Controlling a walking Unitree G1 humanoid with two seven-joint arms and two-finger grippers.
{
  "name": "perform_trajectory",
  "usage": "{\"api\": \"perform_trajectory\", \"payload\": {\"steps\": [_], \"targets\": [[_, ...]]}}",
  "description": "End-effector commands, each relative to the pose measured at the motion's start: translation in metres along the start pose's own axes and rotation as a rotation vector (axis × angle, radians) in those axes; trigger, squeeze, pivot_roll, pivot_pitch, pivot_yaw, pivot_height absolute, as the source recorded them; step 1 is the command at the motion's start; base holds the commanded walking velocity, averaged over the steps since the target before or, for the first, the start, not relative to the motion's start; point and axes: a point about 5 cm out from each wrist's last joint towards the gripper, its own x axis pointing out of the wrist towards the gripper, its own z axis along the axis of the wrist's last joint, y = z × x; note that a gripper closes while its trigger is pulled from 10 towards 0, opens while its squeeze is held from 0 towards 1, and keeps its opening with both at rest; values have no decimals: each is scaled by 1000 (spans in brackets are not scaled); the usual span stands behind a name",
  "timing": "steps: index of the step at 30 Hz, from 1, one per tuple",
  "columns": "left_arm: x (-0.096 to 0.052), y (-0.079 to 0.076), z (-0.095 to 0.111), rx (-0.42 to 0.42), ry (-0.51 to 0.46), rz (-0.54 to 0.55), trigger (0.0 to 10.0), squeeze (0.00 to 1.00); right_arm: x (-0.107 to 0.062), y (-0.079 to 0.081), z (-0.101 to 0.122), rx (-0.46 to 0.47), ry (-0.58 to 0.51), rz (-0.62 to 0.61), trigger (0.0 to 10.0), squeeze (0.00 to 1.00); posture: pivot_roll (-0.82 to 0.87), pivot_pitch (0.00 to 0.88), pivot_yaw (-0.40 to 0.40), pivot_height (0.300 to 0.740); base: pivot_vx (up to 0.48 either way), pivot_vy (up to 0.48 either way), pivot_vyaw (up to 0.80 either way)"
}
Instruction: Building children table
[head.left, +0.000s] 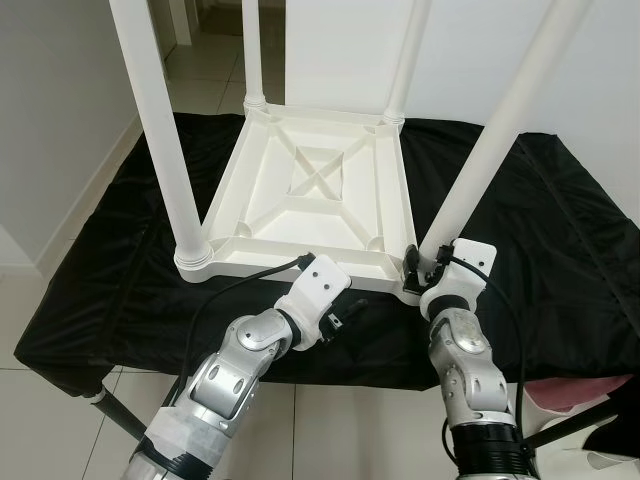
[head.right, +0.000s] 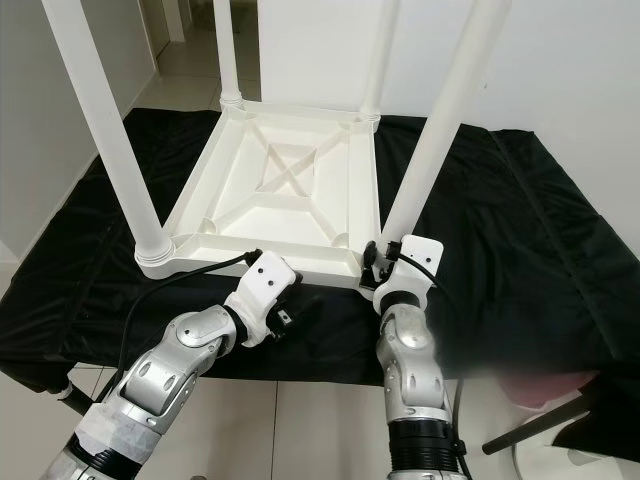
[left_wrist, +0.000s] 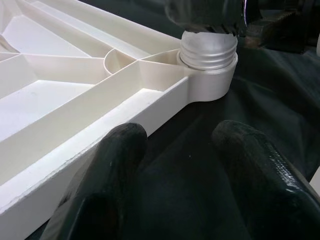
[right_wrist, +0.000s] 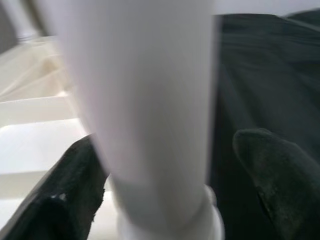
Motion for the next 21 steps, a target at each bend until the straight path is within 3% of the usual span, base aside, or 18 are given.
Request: {"api": "perform_trajectory", "payload": {"steps": [1,6,7,8,9,12,13,15,16,21], "targets": [[0,-2,-1,12,6,-12,10000,0,-1,-3,1,10,-3,33,10000,1000,-18,19,-44,740,0,0,0],[0,-2,-1,12,6,-13,10000,0,0,-10,2,-2,0,81,10000,1000,-20,17,-43,740,0,0,0],[0,-3,-1,12,5,-15,10000,0,2,-18,2,-29,8,171,10000,0,-23,16,-43,740,0,0,0],[0,-3,-1,12,5,-15,10000,0,2,-18,2,-29,8,171,10000,0,-23,16,-43,740,0,0,0],[1,-3,-1,13,5,-17,10000,0,6,-24,4,-68,18,272,10000,0,-26,13,-40,740,0,0,0],[1,-3,-1,13,5,-17,10000,0,6,-24,4,-68,18,272,10000,0,-26,13,-40,740,0,0,0],[1,-3,-1,15,4,-19,10000,0,10,-30,6,-107,38,372,10000,0,-29,11,-37,740,0,0,0],[1,-3,-1,15,4,-19,10000,0,10,-30,6,-107,38,372,10000,0,-29,11,-37,740,0,0,0],[2,-2,-1,18,3,-20,10000,0,15,-34,8,-153,56,458,10000,0,-27,9,-36,740,0,0,0],[2,-1,0,20,1,-16,10000,0,25,-41,8,-242,93,586,10000,0,-27,9,-36,740,0,0,0]]}}
